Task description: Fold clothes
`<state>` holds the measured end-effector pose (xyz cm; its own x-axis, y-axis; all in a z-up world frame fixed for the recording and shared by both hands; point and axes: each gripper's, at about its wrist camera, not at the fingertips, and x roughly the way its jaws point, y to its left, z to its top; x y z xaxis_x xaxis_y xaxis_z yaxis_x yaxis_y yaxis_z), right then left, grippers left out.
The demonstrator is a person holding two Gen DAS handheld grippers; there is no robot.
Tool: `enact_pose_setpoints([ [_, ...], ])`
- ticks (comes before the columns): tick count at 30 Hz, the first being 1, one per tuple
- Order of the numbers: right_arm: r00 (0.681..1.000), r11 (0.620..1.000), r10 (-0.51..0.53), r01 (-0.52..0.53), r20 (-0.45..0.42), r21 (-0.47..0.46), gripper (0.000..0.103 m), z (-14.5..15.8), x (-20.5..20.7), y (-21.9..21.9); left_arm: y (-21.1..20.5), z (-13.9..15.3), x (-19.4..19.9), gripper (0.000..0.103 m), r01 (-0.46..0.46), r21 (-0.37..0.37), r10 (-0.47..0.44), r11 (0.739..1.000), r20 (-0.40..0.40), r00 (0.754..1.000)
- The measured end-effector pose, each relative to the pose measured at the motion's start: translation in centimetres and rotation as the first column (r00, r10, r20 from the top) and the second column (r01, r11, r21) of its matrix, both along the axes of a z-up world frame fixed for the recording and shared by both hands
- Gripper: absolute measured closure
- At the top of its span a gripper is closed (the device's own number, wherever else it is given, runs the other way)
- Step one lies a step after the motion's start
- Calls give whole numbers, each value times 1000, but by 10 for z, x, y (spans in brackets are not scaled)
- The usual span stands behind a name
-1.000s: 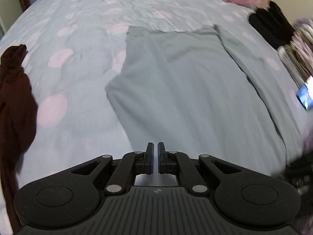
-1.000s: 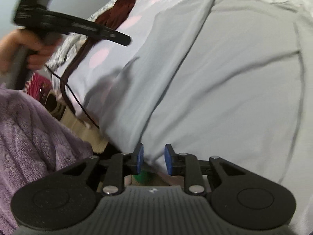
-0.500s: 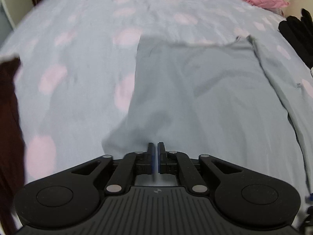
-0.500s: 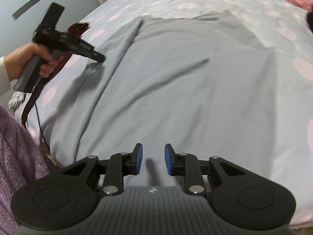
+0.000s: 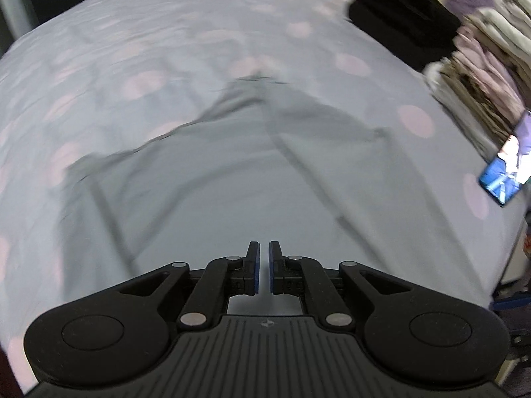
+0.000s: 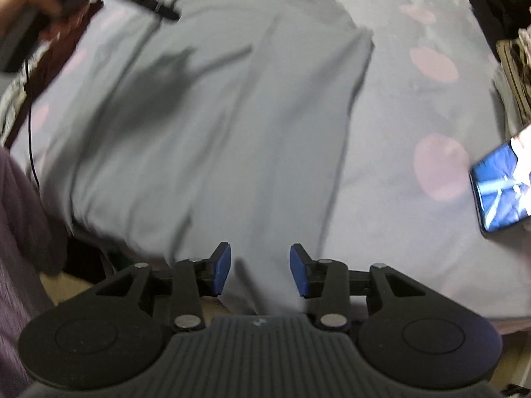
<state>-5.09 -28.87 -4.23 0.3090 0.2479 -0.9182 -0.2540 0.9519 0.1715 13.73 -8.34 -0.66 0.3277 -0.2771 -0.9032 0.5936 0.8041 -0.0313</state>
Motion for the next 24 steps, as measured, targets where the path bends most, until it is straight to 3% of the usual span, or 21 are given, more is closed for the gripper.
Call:
enact_pose_setpoints([
  [3,1000,1000,2,-2,-17,11,59,-3,-1,-8,-36,3,2,87,36,-19,-37,999,-36,999],
  [9,999,999,6,-5,-52,33,59,-8,-3,-23,-109,0,24,86,51,-10,-52,999,-113,992],
  [16,997,998,10,-4,-77,68,58,-13,-3,-38,-169,-26,57,86,-31,11,33,999,-247,969],
  [24,998,994,30,-25,-56,102,58,-10,0,-40,-195,-55,72,82,-90,106,115,990,-257,959],
])
